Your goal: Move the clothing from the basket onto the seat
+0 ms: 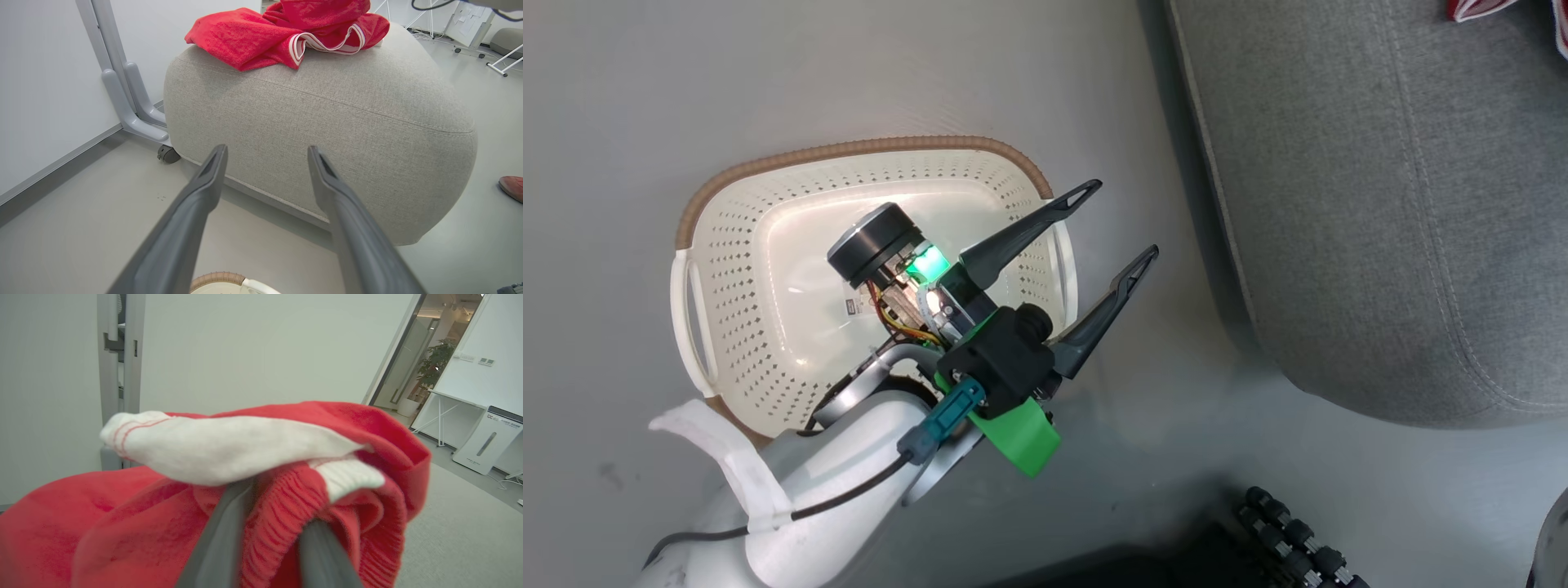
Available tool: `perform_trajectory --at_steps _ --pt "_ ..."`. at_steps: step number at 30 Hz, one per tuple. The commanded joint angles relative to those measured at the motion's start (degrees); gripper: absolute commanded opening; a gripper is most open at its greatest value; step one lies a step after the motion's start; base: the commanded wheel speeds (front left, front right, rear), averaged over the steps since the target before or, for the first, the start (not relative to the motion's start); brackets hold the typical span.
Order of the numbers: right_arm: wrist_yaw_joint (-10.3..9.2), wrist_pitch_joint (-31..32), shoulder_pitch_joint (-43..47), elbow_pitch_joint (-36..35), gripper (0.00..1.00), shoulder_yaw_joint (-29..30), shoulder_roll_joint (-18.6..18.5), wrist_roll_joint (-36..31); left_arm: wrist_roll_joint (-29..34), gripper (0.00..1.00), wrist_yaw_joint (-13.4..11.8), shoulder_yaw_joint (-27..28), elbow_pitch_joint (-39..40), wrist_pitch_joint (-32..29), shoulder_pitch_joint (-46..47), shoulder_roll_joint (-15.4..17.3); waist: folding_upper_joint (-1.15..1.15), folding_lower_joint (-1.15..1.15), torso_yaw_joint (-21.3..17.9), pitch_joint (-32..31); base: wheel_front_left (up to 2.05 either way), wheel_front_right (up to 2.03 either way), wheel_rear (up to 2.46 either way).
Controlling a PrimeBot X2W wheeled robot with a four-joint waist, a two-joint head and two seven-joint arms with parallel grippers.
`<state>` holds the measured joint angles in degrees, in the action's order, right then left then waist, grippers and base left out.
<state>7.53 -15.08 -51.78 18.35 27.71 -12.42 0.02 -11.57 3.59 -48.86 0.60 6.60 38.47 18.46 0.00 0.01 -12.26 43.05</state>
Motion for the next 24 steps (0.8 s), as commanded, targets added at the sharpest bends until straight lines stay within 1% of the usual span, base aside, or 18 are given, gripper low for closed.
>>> perform_trajectory --at_steps 1,3,7,13,17,19,21,24 --pt "-0.08 -0.1 3.0 -0.2 1.0 1.4 1.2 -1.8 -0.6 1.0 -0.2 0.3 -0.4 0.7 1.1 0.0 0.0 -0.01 1.8 1.0 0.0 0.0 0.0" --pt "-0.08 -0.1 7.3 -0.6 1.0 2.9 4.2 -1.8 -0.8 1.0 -0.9 0.9 -1.2 1.4 0.7 0.2 0.0 -0.01 1.3 -0.3 0.0 0.0 0.0" --pt "-0.08 -0.1 16.7 -1.6 1.0 1.8 6.9 -3.0 0.0 1.0 -2.8 1.6 -3.2 3.3 -0.9 0.9 0.0 -0.01 -0.2 -4.5 0.0 0.0 0.0" --pt "-0.08 -0.1 29.5 -5.0 1.0 -1.1 8.9 -1.7 -3.9 1.0 -5.0 3.9 -6.0 6.5 -5.4 0.2 0.0 -0.01 -1.3 -12.6 0.0 0.0 0.0" --pt "-0.08 -0.1 36.2 -8.7 1.0 -5.2 9.3 -0.9 -6.9 1.0 -6.3 6.7 -7.1 8.3 -9.6 -0.6 0.0 -0.01 -0.5 -17.7 0.0 0.0 0.0" --pt "-0.08 -0.1 38.9 -10.5 1.0 -8.6 9.5 -0.7 -8.0 1.0 -7.1 8.2 -7.6 8.6 -11.8 -1.0 0.0 -0.01 0.3 -20.3 0.0 0.0 0.0" --pt "-0.08 -0.1 41.1 -12.1 1.0 -12.3 9.5 -0.7 -8.3 1.0 -7.9 10.3 -7.2 8.7 -13.8 -1.9 0.0 -0.01 1.6 -22.8 0.0 0.0 0.0" --pt "-0.08 -0.1 43.6 -13.5 1.0 -17.1 9.4 0.4 -7.6 1.0 -8.5 13.6 -6.3 8.6 -17.8 -3.4 0.0 -0.01 4.4 -26.7 0.0 0.0 0.0"
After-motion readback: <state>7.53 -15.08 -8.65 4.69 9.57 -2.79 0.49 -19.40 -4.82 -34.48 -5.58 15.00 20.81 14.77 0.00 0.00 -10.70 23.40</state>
